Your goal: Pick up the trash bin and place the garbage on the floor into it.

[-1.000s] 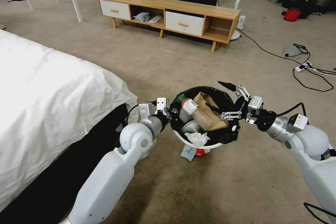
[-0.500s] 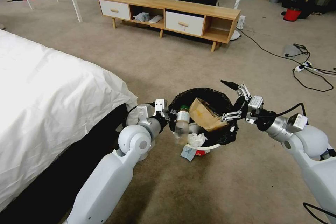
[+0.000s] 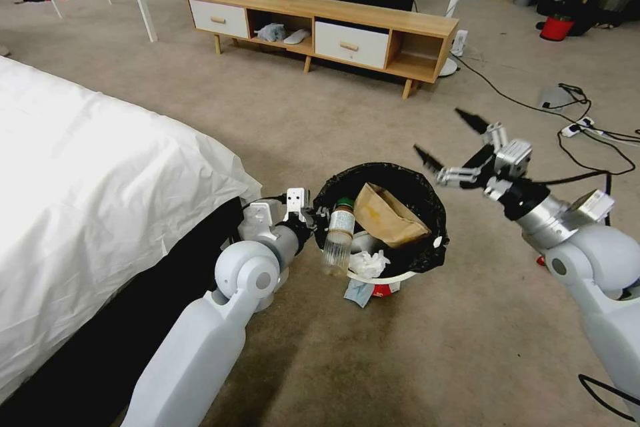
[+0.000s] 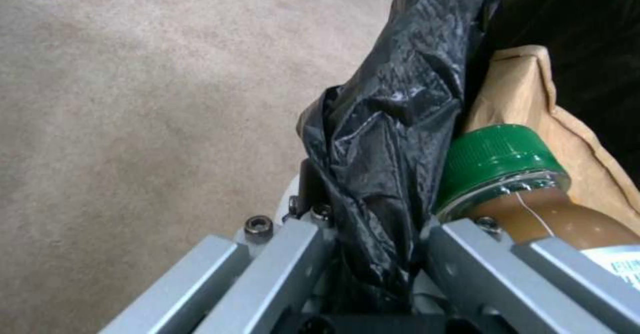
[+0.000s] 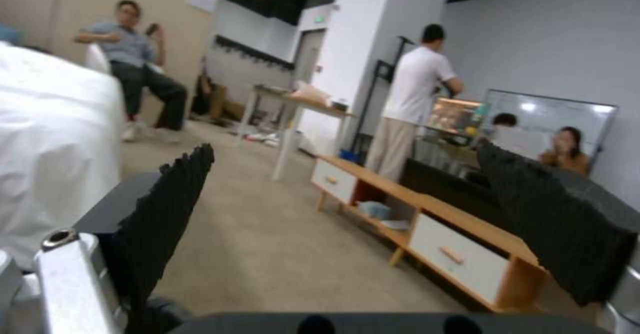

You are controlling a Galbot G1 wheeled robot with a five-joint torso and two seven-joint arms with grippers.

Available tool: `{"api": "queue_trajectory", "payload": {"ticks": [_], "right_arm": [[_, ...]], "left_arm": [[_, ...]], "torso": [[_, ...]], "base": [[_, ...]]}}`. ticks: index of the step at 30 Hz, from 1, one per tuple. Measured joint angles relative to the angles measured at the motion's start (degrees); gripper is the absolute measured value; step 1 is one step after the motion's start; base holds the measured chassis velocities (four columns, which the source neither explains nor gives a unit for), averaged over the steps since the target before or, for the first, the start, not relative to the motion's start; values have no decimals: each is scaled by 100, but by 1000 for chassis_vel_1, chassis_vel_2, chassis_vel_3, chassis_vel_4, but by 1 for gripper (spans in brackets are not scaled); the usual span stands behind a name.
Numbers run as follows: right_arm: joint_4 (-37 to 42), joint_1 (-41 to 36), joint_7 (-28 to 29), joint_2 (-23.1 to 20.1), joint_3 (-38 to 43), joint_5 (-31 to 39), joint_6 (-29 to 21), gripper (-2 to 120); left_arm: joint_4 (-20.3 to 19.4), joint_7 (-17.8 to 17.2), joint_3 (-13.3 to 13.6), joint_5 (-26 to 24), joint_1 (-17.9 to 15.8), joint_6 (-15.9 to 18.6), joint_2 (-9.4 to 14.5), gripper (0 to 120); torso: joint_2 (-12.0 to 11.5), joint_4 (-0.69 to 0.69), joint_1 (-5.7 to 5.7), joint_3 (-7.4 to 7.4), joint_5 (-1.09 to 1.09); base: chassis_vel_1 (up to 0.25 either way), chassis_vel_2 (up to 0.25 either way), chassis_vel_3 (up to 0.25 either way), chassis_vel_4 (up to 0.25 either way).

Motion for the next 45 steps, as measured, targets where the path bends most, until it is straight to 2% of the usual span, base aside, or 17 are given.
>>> {"api": "queue_trajectory", "payload": {"ticks": [10,12,14,15,18,19,21,23,26,34,45], "right_arm": [[234,-34,767,151,34,109,-370,100],[362,-29,1224,190,52,201,-733,100],[403,-28,1363,195,60,241,-838,100],[521,-27,1768,212,80,359,-1131,100],[590,-22,2060,236,103,435,-1336,100],[591,-17,2148,258,119,439,-1392,100],[586,-15,2161,265,124,439,-1399,100],[533,-10,2177,290,142,431,-1409,100],[522,-5,2177,302,149,427,-1409,100],[523,-63,2150,300,272,410,-1397,100],[596,-188,2363,338,344,420,-1597,100]], "left_arm": [[-100,-10,-107,-29,115,0,109,2],[-153,-42,-145,-69,158,0,152,2],[-169,-70,-156,-90,169,0,165,2],[-206,-145,-185,-155,198,11,205,2],[-255,-261,-229,-265,237,49,244,2],[-296,-394,-266,-401,258,98,258,2],[-313,-460,-281,-468,266,121,261,2],[-393,-743,-329,-717,285,225,271,2],[-426,-882,-344,-831,286,270,279,2],[-719,-1714,-460,-1381,344,476,326,2],[-945,-2286,-675,-1726,455,610,358,2]], "torso": [[0,0,0,0,0],[0,0,0,0,0],[0,-1,0,0,0],[0,-1,0,0,0],[0,0,0,0,0],[0,0,0,0,0],[0,0,0,0,0],[0,-1,0,0,0],[0,-1,0,0,0],[0,-1,0,0,0],[0,0,0,0,0]], "base": [[0,0,0,0],[0,0,0,0],[0,0,0,0],[0,0,0,0],[0,0,0,0],[0,0,0,0],[0,0,0,0],[0,0,0,0],[0,0,0,0],[0,0,0,0],[0,0,0,0]]}}
